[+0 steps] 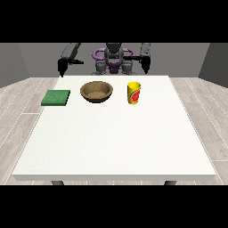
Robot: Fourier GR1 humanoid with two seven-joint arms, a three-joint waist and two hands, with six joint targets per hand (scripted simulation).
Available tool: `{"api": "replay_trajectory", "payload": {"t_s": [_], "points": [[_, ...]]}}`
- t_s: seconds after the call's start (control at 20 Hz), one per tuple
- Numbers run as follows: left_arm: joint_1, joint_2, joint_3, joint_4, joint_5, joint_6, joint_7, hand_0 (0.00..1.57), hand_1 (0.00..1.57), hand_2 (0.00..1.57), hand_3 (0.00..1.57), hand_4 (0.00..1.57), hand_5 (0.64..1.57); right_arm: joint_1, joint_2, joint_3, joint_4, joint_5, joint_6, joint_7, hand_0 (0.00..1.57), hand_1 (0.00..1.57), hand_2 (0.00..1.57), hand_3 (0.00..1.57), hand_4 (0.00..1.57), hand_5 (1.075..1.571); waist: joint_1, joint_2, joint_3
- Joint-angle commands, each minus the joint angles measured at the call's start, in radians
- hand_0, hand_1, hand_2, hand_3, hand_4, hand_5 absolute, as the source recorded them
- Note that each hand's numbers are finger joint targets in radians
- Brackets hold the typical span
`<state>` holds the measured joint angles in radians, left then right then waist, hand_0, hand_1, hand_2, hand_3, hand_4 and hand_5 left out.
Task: Pick the cup and pour the ball into the bowl, then pick the bowl and place it on the pad
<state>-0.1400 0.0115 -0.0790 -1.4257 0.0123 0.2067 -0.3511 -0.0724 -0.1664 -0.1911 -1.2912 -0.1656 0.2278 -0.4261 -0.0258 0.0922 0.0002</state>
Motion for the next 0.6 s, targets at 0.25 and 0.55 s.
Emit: {"api": "replay_trajectory", "payload": {"t_s": [0.25, 0.55], "points": [[-0.238, 0.078, 0.185, 0.239, 0.064, -0.041, -0.135, 0.00, 0.00, 0.00, 0.00, 0.00, 1.466, -0.136, -0.040, -0.030, 0.122, -0.022, 0.077, -0.131, 0.00, 0.00, 0.00, 0.00, 0.00, 1.548, -0.049, 0.179, -0.0004], [-0.306, 0.072, 0.200, 0.363, 0.045, -0.025, -0.216, 0.00, 0.00, 0.00, 0.00, 0.00, 1.416, -0.199, -0.025, -0.038, 0.277, 0.030, 0.045, -0.273, 0.00, 0.00, 0.00, 0.00, 0.00, 1.550, -0.029, 0.228, -0.0001]]}}
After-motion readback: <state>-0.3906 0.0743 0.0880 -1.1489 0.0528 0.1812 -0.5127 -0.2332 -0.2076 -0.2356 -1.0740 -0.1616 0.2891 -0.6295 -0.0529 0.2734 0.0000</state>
